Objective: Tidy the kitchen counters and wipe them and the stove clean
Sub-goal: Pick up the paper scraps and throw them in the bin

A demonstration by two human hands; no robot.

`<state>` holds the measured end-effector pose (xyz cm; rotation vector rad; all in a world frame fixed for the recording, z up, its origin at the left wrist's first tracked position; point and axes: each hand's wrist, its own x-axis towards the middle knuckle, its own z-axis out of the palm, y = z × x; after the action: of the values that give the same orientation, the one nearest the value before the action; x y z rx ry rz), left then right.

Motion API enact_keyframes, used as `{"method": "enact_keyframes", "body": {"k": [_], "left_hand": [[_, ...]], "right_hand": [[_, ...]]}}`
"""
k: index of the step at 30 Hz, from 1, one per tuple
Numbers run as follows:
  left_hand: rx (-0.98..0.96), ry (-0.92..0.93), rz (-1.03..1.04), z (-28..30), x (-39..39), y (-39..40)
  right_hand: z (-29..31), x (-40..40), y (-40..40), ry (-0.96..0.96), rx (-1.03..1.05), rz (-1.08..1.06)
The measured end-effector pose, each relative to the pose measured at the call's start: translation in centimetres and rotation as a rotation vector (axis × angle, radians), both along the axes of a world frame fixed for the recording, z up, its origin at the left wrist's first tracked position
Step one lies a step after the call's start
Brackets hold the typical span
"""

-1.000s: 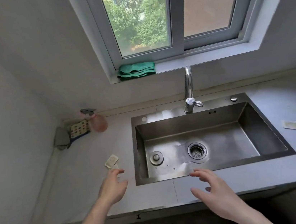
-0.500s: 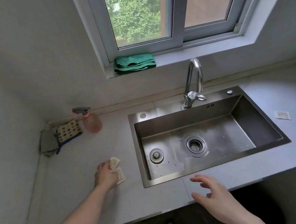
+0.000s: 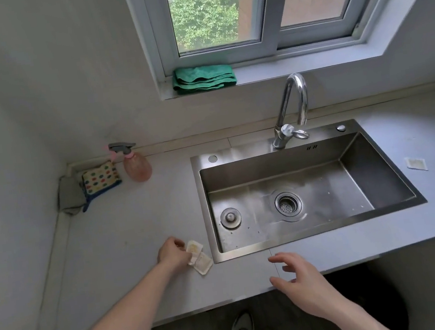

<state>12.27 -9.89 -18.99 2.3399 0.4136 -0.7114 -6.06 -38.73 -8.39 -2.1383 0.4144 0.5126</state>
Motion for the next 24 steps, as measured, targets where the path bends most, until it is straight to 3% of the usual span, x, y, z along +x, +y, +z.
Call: {"method": "enact_keyframes", "body": {"k": [5,10,18,24], "left_hand": [[-0.068,-0.087,0.049,1.0,-1.9,0.2],[-0.114,-0.244,0.163,3.1,-3.4,1.8],[-0.137,-0.293,0.267,5.6,-5.4,4.9],[-0.191,-0.312,0.318,5.8,-6.4,6.3]], "right_hand": [[-0.8,2.0,1.8,0.055,-0.06,0.141],[-3.4,6.0,6.4,0.069,-0.176,0.425],[-6.0,9.3,13.1,0.103,-0.384,0.836],[-7.5,8.9,13.7,0.082,-0.447,0.871]]}}
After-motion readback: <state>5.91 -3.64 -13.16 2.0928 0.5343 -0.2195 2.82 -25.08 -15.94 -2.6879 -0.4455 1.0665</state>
